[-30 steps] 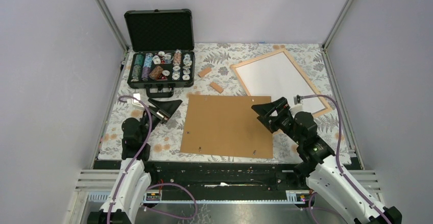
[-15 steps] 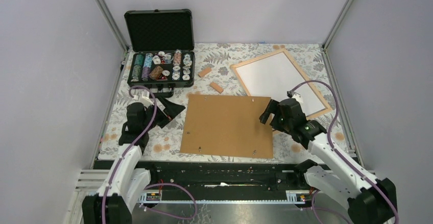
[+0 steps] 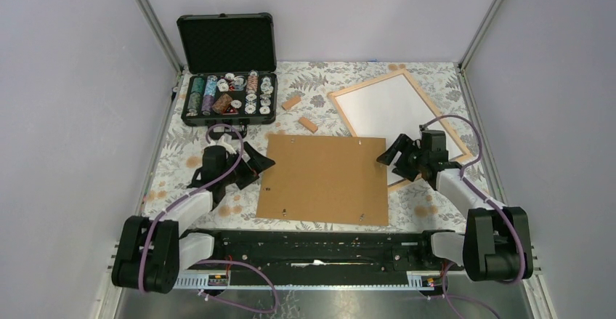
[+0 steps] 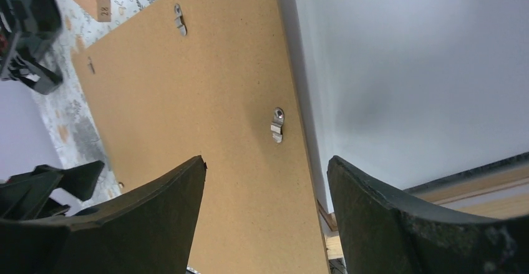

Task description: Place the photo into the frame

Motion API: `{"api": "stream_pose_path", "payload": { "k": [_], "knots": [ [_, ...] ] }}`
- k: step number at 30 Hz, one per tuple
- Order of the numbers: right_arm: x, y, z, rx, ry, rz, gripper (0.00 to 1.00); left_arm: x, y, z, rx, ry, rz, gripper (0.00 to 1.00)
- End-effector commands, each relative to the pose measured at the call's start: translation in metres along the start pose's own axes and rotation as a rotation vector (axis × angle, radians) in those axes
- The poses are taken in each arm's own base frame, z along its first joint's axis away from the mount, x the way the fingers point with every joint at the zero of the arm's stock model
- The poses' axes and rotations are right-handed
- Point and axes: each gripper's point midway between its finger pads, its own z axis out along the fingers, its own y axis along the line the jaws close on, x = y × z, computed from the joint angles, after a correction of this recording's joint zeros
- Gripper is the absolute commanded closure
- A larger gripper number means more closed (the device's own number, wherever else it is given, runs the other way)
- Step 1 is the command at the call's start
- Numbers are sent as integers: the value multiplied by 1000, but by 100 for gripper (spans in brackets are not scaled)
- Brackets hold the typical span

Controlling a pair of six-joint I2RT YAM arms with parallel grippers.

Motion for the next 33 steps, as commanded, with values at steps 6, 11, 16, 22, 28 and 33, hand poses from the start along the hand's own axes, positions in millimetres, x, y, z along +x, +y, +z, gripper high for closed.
{"api": "stream_pose_path", "payload": {
  "k": [6,11,16,22,28,33],
  "knots": [
    [5,13,3,-230,42,1,22,-8,0,19,53,-53,6,1],
    [17,16,6,-292,76,14,23,4,7,26,61,-10,-26,1],
    [22,29,6,-395,114,12,26,12,13,31,60,22,-39,1],
    [24,59,-12,-582,144,73,39,13,14,30,77,13,-31,1],
    [21,83,-39,-717,114,74,47,13,8,28,120,-7,-15,1],
    [12,92,-51,-733,68,102,58,12,6,27,141,-18,-9,1]
  ]
}}
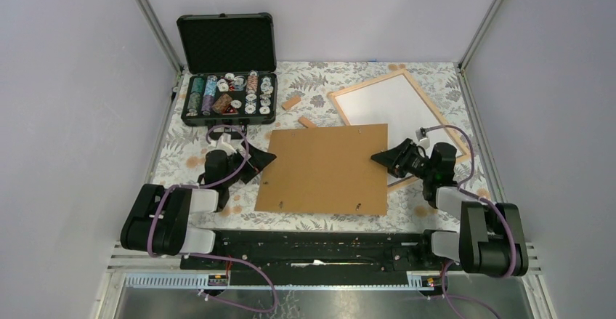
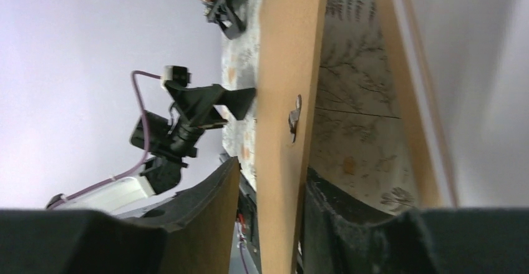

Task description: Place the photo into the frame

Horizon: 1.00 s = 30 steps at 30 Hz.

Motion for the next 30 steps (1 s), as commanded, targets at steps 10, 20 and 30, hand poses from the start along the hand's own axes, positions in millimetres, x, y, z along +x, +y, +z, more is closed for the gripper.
{"api": "stream_pose_path", "payload": {
  "k": [10,20,30],
  "knots": [
    [-14,38,-9,-13,-70,-29,100,21,-29,-27,182,1,74,1],
    [-76,85,-18,-78,-270,38,100,16,-41,-62,254,-199,158,1],
    [-148,113,-79,-160,-534,67,100,17,-42,-61,240,-210,177,1]
  ]
}}
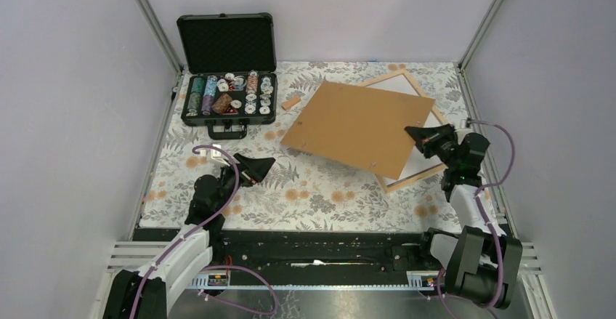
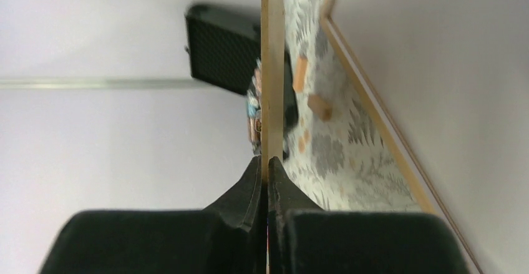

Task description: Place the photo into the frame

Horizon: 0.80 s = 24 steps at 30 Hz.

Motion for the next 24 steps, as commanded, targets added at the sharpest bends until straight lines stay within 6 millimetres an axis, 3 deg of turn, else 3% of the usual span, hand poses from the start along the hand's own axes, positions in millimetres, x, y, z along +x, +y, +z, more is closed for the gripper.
{"api": "stream_pose_path", "payload": {
  "k": [1,7,16,24],
  "knots": [
    [-52,74,-23,-191,-152,-52,100,24,30,-11,-69,25,5,1],
    [-100,51,-49,-152,-368,39,100,27,31,-11,-72,37,0,1],
    [-122,1,-59,-65,-572,99,100,30,30,-9,-68,62,1,1],
    [-129,-28,-62,-19,-660,83,100,30,29,-8,-65,56,6,1]
  ]
}}
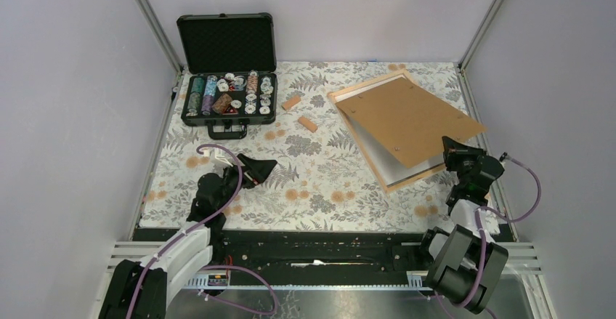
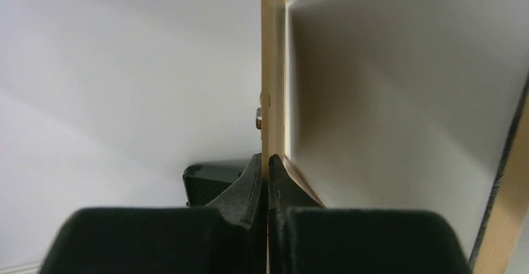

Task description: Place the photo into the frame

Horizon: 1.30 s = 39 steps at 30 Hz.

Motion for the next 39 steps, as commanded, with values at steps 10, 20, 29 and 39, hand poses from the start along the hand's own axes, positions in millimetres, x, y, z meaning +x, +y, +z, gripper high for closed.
{"api": "stream_pose_path", "payload": {
  "k": [10,20,29,39],
  "knots": [
    [-8,3,6,-112,-91,-50,100,16,17,-7,-20,11,19,1],
    [8,-13,14,-64,-110,-82,100,18,17,-5,-25,23,22,1],
    [14,-19,23,-66,-131,-100,100,18,16,-4,-24,19,26,1],
    [25,-41,24,-25,-104,-148,100,17,17,-4,-27,16,23,1]
  ]
}}
